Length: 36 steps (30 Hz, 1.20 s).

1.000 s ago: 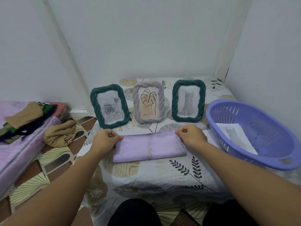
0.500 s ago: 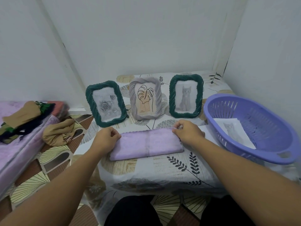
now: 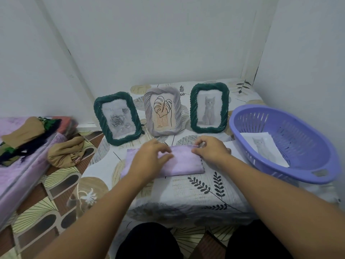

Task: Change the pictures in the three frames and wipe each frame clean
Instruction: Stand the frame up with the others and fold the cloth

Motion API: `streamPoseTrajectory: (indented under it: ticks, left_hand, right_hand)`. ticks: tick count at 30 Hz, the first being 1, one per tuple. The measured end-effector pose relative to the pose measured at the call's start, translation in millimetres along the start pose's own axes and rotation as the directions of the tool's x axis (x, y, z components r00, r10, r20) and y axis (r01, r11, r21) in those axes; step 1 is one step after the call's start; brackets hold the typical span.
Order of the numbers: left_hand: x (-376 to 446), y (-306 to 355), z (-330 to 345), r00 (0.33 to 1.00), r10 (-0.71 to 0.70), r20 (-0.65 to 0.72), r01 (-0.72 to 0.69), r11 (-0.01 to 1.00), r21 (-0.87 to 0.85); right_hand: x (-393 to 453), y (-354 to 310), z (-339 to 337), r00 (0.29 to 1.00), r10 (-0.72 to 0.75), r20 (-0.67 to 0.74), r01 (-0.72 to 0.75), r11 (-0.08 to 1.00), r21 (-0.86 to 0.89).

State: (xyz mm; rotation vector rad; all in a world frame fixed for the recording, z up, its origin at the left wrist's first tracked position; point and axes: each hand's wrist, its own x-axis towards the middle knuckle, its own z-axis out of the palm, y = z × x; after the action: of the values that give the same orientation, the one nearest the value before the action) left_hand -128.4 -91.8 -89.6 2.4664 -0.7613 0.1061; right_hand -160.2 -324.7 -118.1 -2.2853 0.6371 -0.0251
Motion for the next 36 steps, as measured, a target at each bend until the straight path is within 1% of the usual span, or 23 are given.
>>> streamPoseTrajectory:
  ticks: [2,5,7,9,12,14,16,18,21,22,24,26,28,31,34,36]
  left_hand:
    - [-3.9,25.3,10.3,0.996,0.041,0.079,-0.037,0.998,-0.049]
    - [-7.4,42.8,26.7,0.989,0.056,0.140,-0.047,0.997,-0.062]
    - [-9.1,47.8,36.0,0.984,0.059,0.167,-0.055,0.998,-0.031]
    - [-10.5,50.0,44.1,0.980,0.085,0.180,-0.095,0.994,0.049]
    - [-15.0,47.9,52.7,0.978,0.120,0.169,-0.141,0.983,0.117]
    - [-20.9,47.7,54.7,0.979,0.149,0.142,-0.168,0.977,0.131]
    - [-30.9,49.4,53.2,0.982,0.168,0.090,-0.177,0.978,0.110]
    - [-42.5,50.3,48.0,0.992,0.121,0.045,-0.122,0.992,0.030]
    - [-57.6,47.4,40.2,1.000,0.002,0.001,-0.002,0.991,-0.135]
    - [-61.8,46.8,38.0,0.999,-0.038,-0.020,0.033,0.983,-0.181]
    - [-67.8,46.2,33.8,0.992,-0.114,-0.047,0.096,0.957,-0.273]
    - [-69.7,46.4,29.1,0.982,-0.184,-0.040,0.157,0.916,-0.369]
    - [-67.6,44.3,22.8,0.965,-0.260,-0.039,0.216,0.868,-0.447]
    - [-63.6,32.7,12.2,0.915,-0.400,-0.042,0.310,0.768,-0.560]
    - [-65.8,14.5,4.3,0.868,-0.496,0.003,0.411,0.717,-0.563]
    - [-67.3,3.6,0.3,0.848,-0.530,0.024,0.460,0.713,-0.529]
  right_hand:
    - [-2.2,-1.7,-0.6,1.000,0.013,-0.002,-0.013,0.999,0.046]
    - [-3.3,-2.5,-1.4,0.999,0.029,0.018,-0.031,0.997,0.072]
    - [-4.2,-2.8,-2.2,0.999,0.031,0.034,-0.033,0.996,0.078]
    - [-6.2,-4.4,-3.2,0.998,0.026,0.056,-0.030,0.997,0.074]
    - [-3.1,-0.5,0.2,0.996,0.023,0.090,-0.031,0.995,0.094]
    - [7.3,8.7,5.0,0.995,0.017,0.102,-0.036,0.983,0.181]
    - [-12.1,-5.0,-9.6,0.994,0.005,0.109,-0.031,0.972,0.233]
    - [-28.8,-12.1,-23.4,0.992,0.000,0.129,-0.028,0.976,0.218]
    - [-37.1,-7.9,-34.1,0.988,-0.037,0.148,0.012,0.986,0.166]
    - [-35.4,-7.6,-34.3,0.989,-0.053,0.139,0.036,0.992,0.119]
    - [-35.4,-15.4,-38.0,0.983,-0.071,0.169,0.072,0.997,0.001]
    - [-33.4,-28.8,-40.3,0.973,-0.123,0.193,0.134,0.990,-0.045]
    - [-33.2,-44.4,-39.6,0.962,-0.180,0.204,0.178,0.984,0.029]
    - [-37.0,-60.7,-32.3,0.940,-0.207,0.270,0.155,0.967,0.201]
    - [-38.2,-64.3,-16.2,0.924,-0.181,0.336,0.083,0.955,0.286]
    - [-34.7,-65.8,-2.9,0.926,-0.140,0.351,0.028,0.952,0.306]
